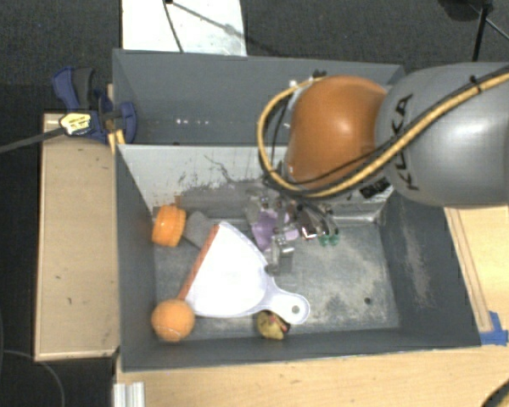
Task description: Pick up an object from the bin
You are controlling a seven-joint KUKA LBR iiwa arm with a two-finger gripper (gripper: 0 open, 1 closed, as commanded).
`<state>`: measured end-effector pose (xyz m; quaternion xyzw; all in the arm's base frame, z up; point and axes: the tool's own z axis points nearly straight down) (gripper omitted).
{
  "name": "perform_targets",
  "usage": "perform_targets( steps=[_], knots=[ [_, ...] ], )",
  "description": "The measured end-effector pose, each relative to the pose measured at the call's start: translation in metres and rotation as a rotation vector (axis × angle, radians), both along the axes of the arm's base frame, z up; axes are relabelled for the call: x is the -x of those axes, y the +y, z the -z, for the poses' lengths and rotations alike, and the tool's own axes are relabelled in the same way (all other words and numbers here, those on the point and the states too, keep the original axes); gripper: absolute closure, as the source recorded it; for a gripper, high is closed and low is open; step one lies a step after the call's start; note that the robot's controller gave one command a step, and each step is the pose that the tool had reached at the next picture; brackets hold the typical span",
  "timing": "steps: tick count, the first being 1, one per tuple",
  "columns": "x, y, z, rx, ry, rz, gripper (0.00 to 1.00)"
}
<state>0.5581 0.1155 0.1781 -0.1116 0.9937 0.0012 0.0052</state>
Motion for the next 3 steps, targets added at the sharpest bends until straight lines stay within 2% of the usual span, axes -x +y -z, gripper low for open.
perform_targets(
  steps=[1,2,3],
  knots=[
    [0.007,-0.048,0.034,0.002,0.008,0.002,0.0],
    [0.024,-0.026,0.064,0.004,0.004,0.067,0.0],
    [0.029,-0.011,0.079,0.002,-0.003,-0.229,0.0]
  ],
)
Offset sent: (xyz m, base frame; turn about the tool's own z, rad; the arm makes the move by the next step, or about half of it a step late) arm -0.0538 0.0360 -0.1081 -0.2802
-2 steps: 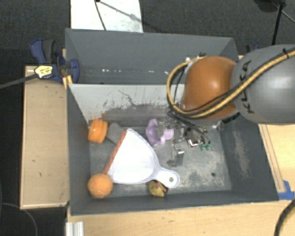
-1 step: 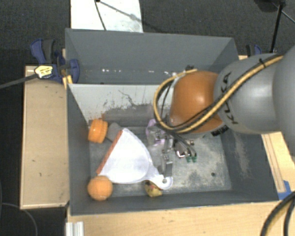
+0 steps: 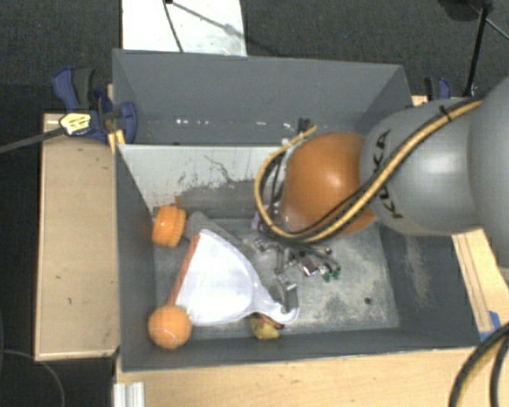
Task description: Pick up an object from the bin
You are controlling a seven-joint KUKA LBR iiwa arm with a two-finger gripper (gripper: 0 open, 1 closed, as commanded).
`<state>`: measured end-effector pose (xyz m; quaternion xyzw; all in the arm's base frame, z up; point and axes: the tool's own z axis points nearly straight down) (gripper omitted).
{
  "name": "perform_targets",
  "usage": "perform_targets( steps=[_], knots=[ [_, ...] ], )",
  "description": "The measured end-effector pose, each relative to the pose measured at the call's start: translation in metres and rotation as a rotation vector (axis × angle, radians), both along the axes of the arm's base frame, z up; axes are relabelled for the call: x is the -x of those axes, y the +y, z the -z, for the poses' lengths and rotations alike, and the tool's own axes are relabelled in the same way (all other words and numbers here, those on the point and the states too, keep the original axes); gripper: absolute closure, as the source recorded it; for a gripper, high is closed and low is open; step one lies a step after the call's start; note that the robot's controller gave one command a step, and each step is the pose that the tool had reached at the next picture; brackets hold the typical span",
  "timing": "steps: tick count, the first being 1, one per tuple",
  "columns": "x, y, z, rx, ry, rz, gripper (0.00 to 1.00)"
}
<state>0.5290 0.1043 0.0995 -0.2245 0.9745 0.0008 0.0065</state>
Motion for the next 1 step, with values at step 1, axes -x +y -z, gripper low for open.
perform_targets(
  steps=[1],
  knots=[
    [0.0222,0.0274,0.0074,0.005,-0.003,-0.002,0.0]
  ],
)
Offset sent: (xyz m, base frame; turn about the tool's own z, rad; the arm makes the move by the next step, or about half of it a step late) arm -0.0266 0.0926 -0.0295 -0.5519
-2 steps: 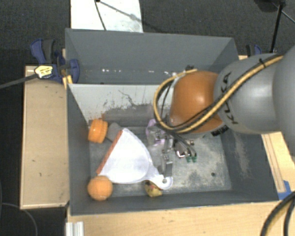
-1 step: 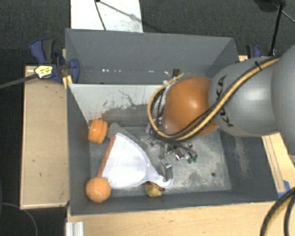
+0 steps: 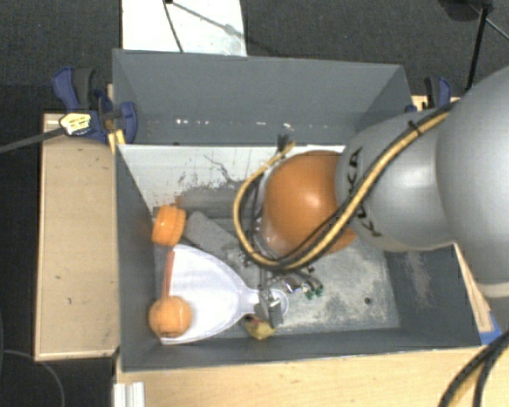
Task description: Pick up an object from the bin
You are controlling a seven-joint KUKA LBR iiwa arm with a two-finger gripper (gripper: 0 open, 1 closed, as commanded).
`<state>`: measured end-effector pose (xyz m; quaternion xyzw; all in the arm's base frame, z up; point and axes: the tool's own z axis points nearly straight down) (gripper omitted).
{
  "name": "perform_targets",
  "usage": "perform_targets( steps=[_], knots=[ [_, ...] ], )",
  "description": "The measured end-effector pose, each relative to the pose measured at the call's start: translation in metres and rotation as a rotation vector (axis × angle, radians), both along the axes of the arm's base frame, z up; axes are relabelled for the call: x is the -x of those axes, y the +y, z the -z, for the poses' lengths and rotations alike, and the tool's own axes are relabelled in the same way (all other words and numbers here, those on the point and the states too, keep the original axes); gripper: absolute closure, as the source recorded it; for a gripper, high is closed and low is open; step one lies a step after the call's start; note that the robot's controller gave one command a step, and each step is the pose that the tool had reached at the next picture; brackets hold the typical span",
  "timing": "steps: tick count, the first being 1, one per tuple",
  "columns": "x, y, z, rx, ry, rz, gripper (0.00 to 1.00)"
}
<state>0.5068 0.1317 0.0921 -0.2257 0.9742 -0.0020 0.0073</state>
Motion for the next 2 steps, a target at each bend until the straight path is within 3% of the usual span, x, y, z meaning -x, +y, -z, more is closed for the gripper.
perform_targets(
  steps=[1,2],
  knots=[
    [-0.0078,0.0587,0.0125,0.014,-0.012,-0.537,1.0],
    [-0.0058,0.0672,0.0148,-0.001,-0.022,-0.543,0.0]
  ],
)
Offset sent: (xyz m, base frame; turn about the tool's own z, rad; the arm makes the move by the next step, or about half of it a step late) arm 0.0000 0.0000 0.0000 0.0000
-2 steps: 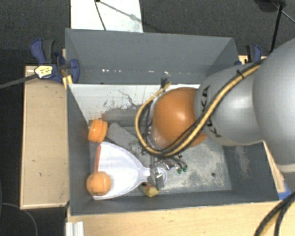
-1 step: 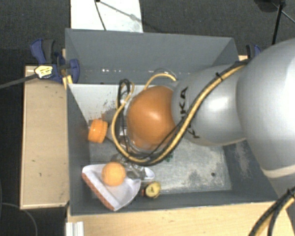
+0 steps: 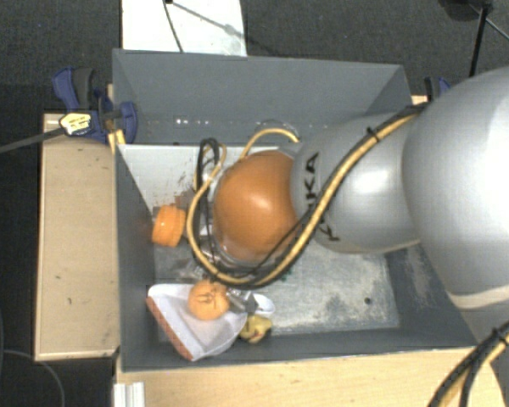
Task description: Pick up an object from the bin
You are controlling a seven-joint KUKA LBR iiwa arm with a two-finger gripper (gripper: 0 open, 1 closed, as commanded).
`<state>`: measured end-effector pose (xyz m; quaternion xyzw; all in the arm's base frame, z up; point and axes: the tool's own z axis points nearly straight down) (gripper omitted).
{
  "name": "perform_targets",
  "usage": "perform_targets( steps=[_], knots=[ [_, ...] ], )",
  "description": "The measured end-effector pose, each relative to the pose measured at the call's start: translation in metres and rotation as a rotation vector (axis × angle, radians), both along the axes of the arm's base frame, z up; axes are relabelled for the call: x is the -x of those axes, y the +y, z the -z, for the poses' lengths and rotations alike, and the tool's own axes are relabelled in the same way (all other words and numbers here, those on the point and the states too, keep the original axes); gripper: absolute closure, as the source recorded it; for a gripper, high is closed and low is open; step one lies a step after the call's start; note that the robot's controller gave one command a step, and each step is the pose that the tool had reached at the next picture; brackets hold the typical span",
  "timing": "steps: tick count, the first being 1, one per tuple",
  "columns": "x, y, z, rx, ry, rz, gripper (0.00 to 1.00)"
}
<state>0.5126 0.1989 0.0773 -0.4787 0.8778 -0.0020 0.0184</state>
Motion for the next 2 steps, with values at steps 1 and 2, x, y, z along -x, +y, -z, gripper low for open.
perform_targets(
  steps=[1,2],
  knots=[
    [0.0084,-0.001,0.0059,0.009,0.028,0.005,1.0],
    [0.0084,-0.001,0.0059,0.009,0.028,0.007,1.0]
  ],
)
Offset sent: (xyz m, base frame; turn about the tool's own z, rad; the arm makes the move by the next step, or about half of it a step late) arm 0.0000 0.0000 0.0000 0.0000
